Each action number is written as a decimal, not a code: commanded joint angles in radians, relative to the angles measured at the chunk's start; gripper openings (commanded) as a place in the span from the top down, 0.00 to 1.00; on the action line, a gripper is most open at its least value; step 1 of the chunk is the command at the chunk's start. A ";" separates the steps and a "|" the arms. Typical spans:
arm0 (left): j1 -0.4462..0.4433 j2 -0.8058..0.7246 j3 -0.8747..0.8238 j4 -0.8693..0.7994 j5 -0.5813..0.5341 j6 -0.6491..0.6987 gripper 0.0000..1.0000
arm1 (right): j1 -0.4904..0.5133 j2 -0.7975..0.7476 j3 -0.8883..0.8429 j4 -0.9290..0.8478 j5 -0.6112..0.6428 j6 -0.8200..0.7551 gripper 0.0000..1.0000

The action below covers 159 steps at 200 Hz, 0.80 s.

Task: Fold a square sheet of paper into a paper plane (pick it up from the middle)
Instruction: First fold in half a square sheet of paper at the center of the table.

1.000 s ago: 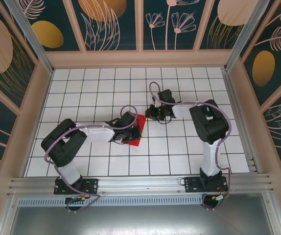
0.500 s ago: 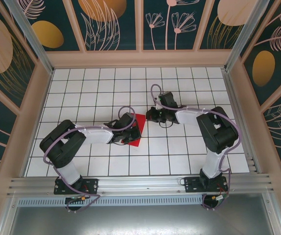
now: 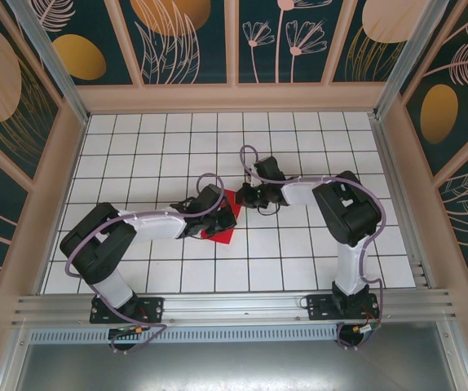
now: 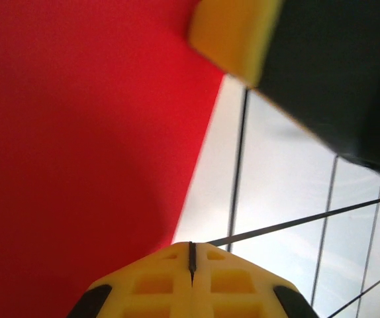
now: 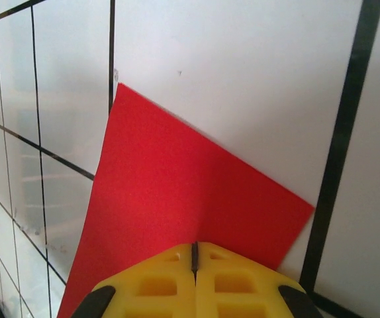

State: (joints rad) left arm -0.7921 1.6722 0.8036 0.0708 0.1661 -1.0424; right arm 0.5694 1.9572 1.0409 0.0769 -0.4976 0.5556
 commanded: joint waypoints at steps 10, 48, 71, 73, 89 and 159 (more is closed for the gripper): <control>0.002 0.010 0.071 0.007 -0.013 0.112 1.00 | -0.005 0.040 0.030 -0.057 0.011 -0.054 1.00; 0.011 0.074 0.076 0.035 -0.027 0.125 1.00 | -0.014 0.058 0.033 -0.062 -0.005 -0.076 1.00; 0.010 0.096 0.073 0.053 -0.017 0.134 1.00 | -0.014 0.060 0.031 -0.061 -0.012 -0.076 1.00; 0.010 0.098 0.073 0.054 -0.017 0.134 1.00 | -0.014 0.061 0.030 -0.061 -0.012 -0.076 1.00; 0.010 0.111 0.069 0.061 -0.013 0.137 1.00 | -0.014 0.063 0.027 -0.060 -0.012 -0.074 1.00; 0.011 0.137 0.016 0.084 0.040 0.137 1.00 | -0.016 0.067 0.014 -0.059 -0.004 -0.067 1.00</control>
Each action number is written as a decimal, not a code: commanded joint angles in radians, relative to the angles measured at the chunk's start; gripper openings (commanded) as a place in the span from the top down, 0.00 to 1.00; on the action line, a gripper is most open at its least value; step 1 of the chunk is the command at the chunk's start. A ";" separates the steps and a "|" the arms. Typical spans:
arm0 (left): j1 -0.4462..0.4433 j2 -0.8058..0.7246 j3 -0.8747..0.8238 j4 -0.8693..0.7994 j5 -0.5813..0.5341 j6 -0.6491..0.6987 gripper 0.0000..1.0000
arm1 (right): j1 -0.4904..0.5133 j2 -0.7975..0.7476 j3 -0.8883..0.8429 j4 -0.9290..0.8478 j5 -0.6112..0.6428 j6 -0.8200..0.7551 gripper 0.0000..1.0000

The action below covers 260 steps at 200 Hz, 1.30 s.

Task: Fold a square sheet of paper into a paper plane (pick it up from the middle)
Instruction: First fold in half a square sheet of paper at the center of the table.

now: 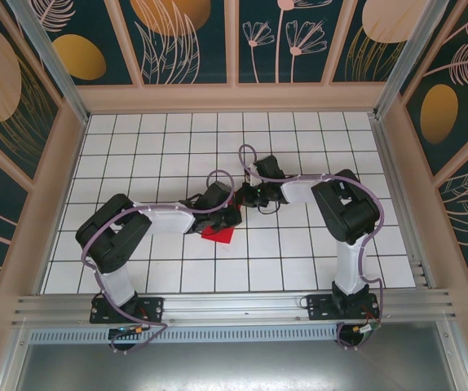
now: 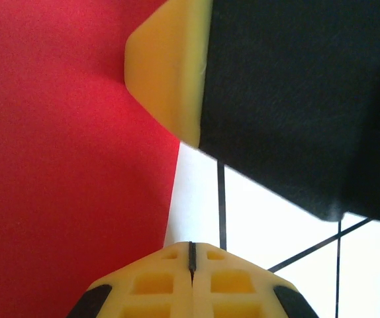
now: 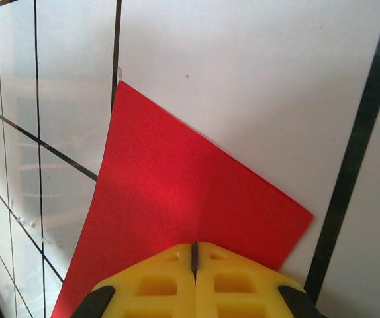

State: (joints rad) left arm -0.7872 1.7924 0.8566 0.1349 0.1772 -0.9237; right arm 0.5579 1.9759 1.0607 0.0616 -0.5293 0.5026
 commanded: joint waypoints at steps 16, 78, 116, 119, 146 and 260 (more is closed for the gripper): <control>0.005 0.015 -0.057 0.024 0.043 0.018 1.00 | -0.004 0.051 -0.007 -0.045 0.029 -0.013 1.00; 0.006 -0.016 -0.132 0.046 0.122 0.048 1.00 | -0.005 0.055 -0.008 -0.053 0.036 -0.010 1.00; -0.002 -0.040 -0.149 0.032 0.155 0.066 1.00 | -0.006 0.058 -0.005 -0.059 0.040 -0.009 1.00; -0.004 -0.043 -0.150 0.031 0.157 0.067 1.00 | -0.005 0.058 -0.005 -0.060 0.040 -0.009 1.00; -0.017 -0.056 -0.159 0.019 0.162 0.065 1.00 | -0.006 0.057 -0.004 -0.064 0.043 -0.010 1.00; -0.042 -0.176 -0.331 0.059 0.142 -0.020 1.00 | -0.005 0.063 -0.001 -0.070 0.047 -0.012 1.00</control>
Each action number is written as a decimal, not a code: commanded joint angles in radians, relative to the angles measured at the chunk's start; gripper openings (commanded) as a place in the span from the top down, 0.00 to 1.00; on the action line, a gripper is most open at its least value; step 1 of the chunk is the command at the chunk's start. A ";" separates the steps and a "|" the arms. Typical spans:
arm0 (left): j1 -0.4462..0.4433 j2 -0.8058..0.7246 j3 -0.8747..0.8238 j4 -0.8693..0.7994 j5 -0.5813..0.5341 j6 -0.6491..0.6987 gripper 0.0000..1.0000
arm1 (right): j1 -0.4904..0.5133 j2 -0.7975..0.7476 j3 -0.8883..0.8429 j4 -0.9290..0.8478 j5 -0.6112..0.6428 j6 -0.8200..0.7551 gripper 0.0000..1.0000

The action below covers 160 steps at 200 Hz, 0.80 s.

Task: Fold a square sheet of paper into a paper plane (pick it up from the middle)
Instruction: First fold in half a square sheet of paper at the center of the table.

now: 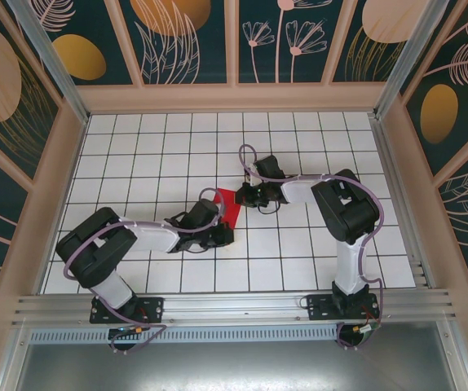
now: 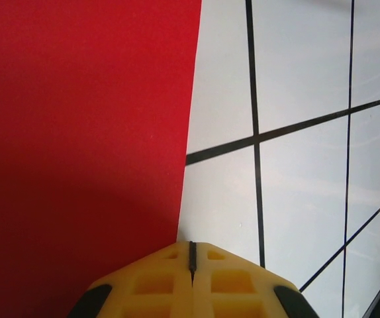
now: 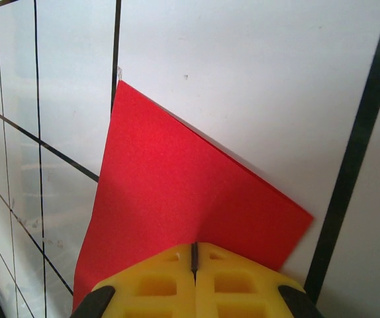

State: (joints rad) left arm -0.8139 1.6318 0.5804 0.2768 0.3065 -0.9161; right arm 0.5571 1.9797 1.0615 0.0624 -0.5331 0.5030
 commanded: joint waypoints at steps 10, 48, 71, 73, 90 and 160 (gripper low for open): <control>-0.016 -0.027 -0.062 -0.088 0.006 -0.028 1.00 | -0.005 0.061 -0.003 -0.071 0.050 -0.012 1.00; -0.015 -0.076 -0.051 -0.109 -0.007 -0.003 1.00 | -0.004 0.052 0.002 -0.079 0.050 -0.019 1.00; -0.012 -0.126 -0.004 -0.172 -0.043 0.035 1.00 | -0.004 0.050 0.035 -0.110 0.054 -0.045 1.00; -0.010 -0.130 0.002 -0.181 -0.048 0.041 1.00 | -0.005 0.050 0.041 -0.114 0.054 -0.049 1.00; 0.017 -0.172 0.053 -0.266 -0.100 0.075 0.93 | -0.004 0.042 0.086 -0.154 0.074 -0.074 1.00; 0.238 -0.305 0.100 -0.427 -0.218 0.131 0.30 | 0.075 -0.120 0.123 -0.195 0.280 0.025 0.78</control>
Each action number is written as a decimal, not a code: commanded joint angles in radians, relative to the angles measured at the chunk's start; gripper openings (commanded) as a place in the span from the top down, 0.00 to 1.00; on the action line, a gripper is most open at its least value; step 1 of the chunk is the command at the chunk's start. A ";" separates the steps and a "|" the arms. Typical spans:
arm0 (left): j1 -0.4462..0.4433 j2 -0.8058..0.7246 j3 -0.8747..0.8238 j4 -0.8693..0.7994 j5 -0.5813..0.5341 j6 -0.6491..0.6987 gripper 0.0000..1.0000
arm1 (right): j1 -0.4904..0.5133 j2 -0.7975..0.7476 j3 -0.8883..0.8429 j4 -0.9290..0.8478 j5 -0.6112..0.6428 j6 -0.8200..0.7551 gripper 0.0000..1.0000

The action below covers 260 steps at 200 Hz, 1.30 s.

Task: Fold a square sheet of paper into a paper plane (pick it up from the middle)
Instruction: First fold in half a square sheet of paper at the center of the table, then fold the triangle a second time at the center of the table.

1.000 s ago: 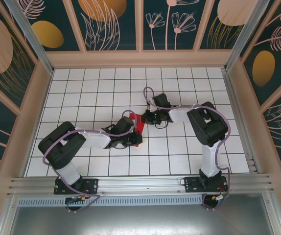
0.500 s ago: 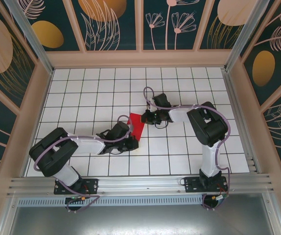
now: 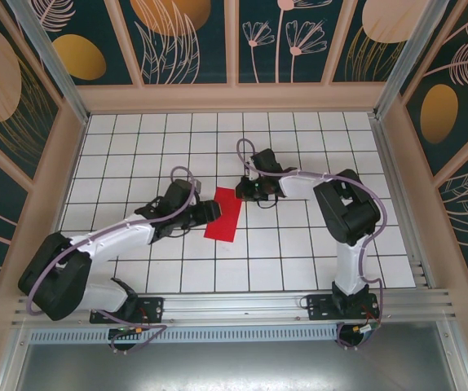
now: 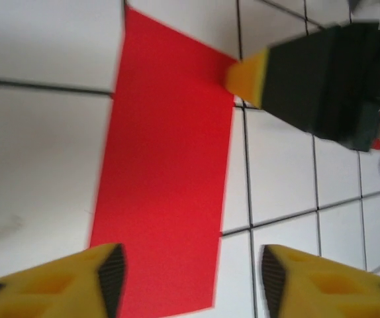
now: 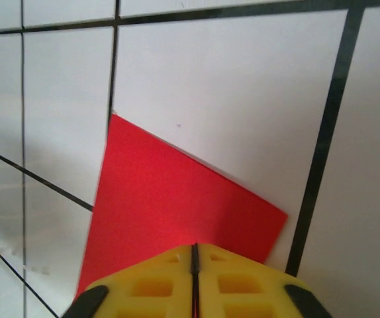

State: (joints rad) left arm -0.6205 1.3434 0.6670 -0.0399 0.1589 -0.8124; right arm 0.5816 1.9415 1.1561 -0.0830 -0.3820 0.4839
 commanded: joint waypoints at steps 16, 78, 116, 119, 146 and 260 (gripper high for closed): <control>0.085 -0.022 0.010 -0.126 -0.089 0.022 0.21 | 0.082 -0.090 0.041 -0.090 0.219 0.081 0.65; 0.120 -0.074 -0.012 -0.114 -0.092 0.023 0.02 | 0.122 -0.017 0.097 -0.147 0.318 0.177 0.47; 0.121 -0.065 -0.027 -0.083 0.002 -0.014 0.01 | 0.121 0.073 0.159 -0.167 0.324 0.174 0.47; 0.120 -0.062 -0.030 -0.079 0.008 -0.020 0.01 | 0.121 0.078 0.161 -0.167 0.322 0.172 0.47; 0.120 -0.033 -0.052 -0.036 0.090 -0.069 0.02 | 0.119 0.113 0.181 -0.154 0.302 0.151 0.49; 0.079 0.053 -0.141 0.148 0.301 -0.195 0.14 | 0.096 0.140 0.158 -0.103 0.227 0.097 0.52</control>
State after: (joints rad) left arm -0.5205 1.3666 0.5213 0.0757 0.4259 -0.9821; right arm 0.6838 2.0457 1.3342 -0.2047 -0.1326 0.5968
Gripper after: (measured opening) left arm 0.873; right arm 0.483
